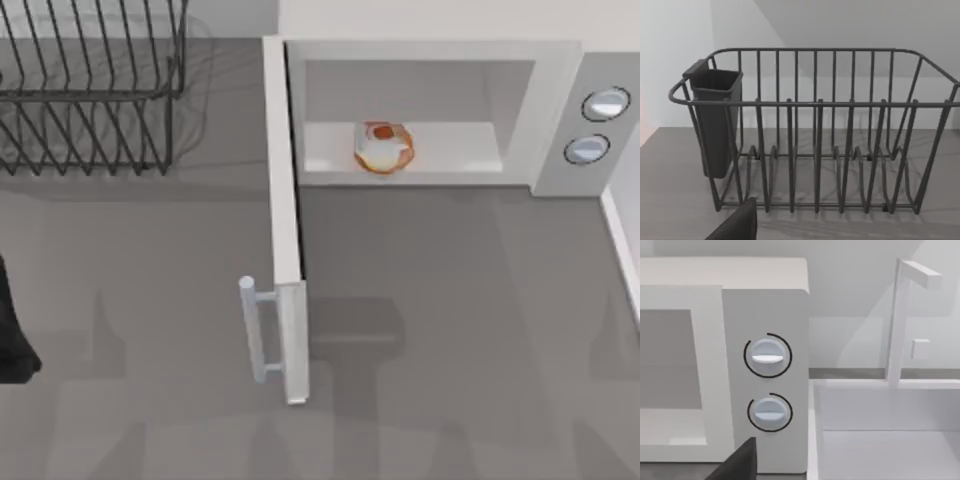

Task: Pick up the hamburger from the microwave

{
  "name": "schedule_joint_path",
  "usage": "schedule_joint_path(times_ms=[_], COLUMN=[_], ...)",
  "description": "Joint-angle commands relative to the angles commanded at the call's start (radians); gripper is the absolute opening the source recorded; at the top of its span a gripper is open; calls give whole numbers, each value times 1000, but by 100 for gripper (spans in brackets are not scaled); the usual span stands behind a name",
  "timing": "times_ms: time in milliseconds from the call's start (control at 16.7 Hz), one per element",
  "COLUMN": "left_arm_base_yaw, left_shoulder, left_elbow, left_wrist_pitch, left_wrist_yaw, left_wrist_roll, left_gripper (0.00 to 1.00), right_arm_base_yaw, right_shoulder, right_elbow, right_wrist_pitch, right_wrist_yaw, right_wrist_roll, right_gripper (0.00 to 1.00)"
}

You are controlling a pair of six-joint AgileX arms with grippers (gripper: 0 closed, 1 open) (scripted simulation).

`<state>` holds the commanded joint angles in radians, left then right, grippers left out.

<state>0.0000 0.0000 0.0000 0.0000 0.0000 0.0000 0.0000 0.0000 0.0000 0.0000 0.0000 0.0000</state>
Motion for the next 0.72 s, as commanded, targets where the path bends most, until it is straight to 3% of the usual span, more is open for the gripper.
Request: schedule_joint_path(times_ms=[720], left_arm_base_yaw=[0], left_shoulder=[0], left_elbow=[0], left_wrist_pitch=[0], left_wrist_yaw=[0], left_wrist_roll=[0], left_gripper=[100], right_arm_base_yaw=[3], right_shoulder=[10], right_elbow=[6], right_wrist_pitch=[4], right_wrist_yaw=[3], right_wrist_roll=[1], right_gripper=[100])
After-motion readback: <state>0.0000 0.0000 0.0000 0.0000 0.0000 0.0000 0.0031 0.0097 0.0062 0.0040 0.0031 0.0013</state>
